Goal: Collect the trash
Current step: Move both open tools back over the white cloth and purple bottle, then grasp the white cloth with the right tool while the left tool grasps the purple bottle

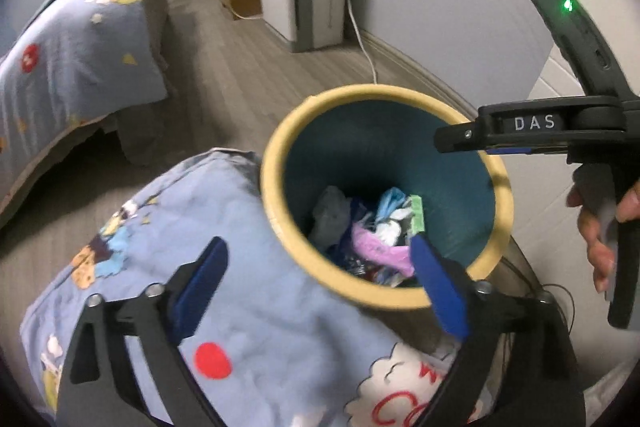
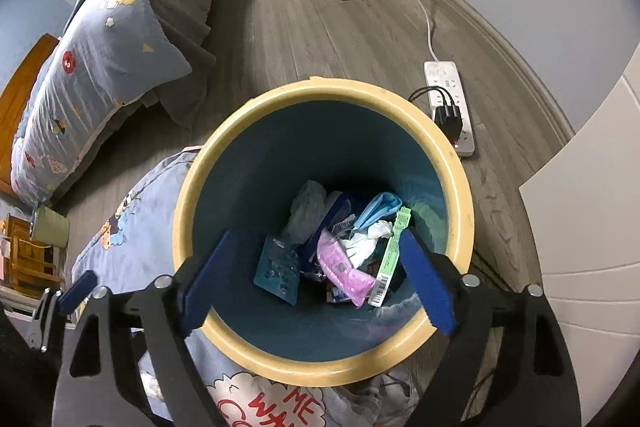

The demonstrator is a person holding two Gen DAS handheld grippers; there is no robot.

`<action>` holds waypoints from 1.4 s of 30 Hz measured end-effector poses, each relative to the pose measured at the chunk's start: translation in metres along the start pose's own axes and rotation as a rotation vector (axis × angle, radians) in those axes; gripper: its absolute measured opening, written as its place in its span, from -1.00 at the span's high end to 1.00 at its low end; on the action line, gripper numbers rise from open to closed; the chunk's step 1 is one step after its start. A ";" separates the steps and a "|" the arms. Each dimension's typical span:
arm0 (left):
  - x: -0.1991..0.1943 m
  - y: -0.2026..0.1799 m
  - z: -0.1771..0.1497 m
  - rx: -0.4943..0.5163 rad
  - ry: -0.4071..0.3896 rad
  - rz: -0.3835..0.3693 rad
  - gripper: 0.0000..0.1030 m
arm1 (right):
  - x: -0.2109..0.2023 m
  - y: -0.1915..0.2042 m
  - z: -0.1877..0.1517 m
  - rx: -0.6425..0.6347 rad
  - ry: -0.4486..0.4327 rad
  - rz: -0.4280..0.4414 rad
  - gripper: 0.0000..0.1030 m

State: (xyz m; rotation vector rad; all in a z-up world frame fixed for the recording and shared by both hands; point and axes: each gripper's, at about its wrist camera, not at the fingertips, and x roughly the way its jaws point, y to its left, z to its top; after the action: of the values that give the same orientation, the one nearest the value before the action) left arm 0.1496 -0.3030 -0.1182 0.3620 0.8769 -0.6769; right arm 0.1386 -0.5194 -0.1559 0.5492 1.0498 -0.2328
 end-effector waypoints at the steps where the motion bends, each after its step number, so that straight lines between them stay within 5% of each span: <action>1: -0.003 0.004 -0.001 -0.001 -0.003 0.010 -0.82 | -0.005 0.004 -0.001 -0.007 -0.004 -0.003 -0.74; 12: -0.083 0.071 -0.046 -0.005 -0.020 0.163 -0.85 | -0.041 0.091 -0.016 -0.219 -0.061 -0.030 -0.89; 22: -0.162 0.132 -0.104 -0.104 -0.031 0.285 -0.87 | -0.039 0.185 -0.082 -0.387 0.016 0.039 -0.89; 31: -0.181 0.178 -0.157 -0.236 -0.029 0.317 -0.87 | -0.020 0.238 -0.153 -0.574 0.118 0.104 -0.89; 42: -0.172 0.211 -0.175 -0.298 0.011 0.294 -0.87 | 0.015 0.272 -0.213 -0.866 0.252 0.114 -0.89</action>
State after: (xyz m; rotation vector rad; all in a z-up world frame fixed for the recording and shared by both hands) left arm 0.1123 0.0164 -0.0809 0.2197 0.8977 -0.2673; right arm 0.1028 -0.1755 -0.1632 -0.1548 1.2367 0.3972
